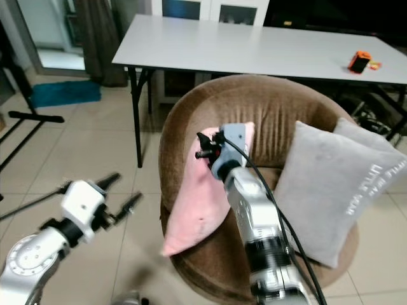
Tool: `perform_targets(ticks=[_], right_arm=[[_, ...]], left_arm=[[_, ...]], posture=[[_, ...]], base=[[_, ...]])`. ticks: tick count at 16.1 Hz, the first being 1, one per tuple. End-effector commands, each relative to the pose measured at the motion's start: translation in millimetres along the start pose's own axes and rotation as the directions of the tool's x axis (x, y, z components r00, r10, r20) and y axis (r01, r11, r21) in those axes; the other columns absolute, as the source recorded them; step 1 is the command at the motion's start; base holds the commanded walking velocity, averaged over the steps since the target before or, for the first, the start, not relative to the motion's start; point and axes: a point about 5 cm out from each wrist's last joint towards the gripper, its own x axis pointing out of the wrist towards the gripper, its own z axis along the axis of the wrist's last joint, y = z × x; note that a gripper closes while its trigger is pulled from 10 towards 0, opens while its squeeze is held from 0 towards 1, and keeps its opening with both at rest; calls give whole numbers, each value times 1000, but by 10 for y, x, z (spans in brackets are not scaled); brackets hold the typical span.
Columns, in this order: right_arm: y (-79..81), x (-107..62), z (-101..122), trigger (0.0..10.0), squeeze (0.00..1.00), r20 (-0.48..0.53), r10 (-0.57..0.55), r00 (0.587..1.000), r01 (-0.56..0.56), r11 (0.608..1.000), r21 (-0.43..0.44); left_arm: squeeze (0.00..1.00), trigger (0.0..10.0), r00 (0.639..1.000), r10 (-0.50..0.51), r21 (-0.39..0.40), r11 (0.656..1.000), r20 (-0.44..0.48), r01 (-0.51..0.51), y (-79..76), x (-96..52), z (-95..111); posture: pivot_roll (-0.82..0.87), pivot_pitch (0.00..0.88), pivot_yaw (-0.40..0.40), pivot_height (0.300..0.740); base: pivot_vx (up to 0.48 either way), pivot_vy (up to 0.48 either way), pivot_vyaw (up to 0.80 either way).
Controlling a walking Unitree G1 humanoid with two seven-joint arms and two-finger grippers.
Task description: Move the pillow to the sofa from floor
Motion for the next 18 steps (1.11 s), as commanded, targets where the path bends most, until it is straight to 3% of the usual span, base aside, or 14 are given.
perform_targets(ticks=[1,2,5,8,12,18], right_arm=[[-28,-143,155,10000,0,107,-30,994,27,999,32],[18,-282,138,10000,0,124,-38,992,32,998,50],[114,-484,138,10000,0,147,-38,988,28,997,72],[132,-498,133,10000,0,125,-44,991,39,998,47],[139,-452,191,10000,0,124,-38,992,34,999,32],[223,-428,187,10000,0,106,26,994,-28,1000,15]], left_arm=[[0,10000,998,55,7,998,12,-55,-12,-25,23],[0,10000,996,83,2,997,22,-83,-38,-55,30],[0,10000,993,115,-12,993,37,-115,-86,-64,51],[0,10000,994,102,-2,995,50,-102,-90,0,74],[0,10000,993,101,-1,995,60,-101,-60,10,94],[0,10000,992,111,0,994,63,-111,-44,-6,96]], posture=[[61,0,-89,740],[58,0,-89,740],[46,0,-82,740],[41,0,-74,740],[46,0,-78,740],[52,0,-84,740]], base=[[0,0,0],[0,0,0],[0,0,0],[0,0,0],[272,0,-748],[306,0,0]])
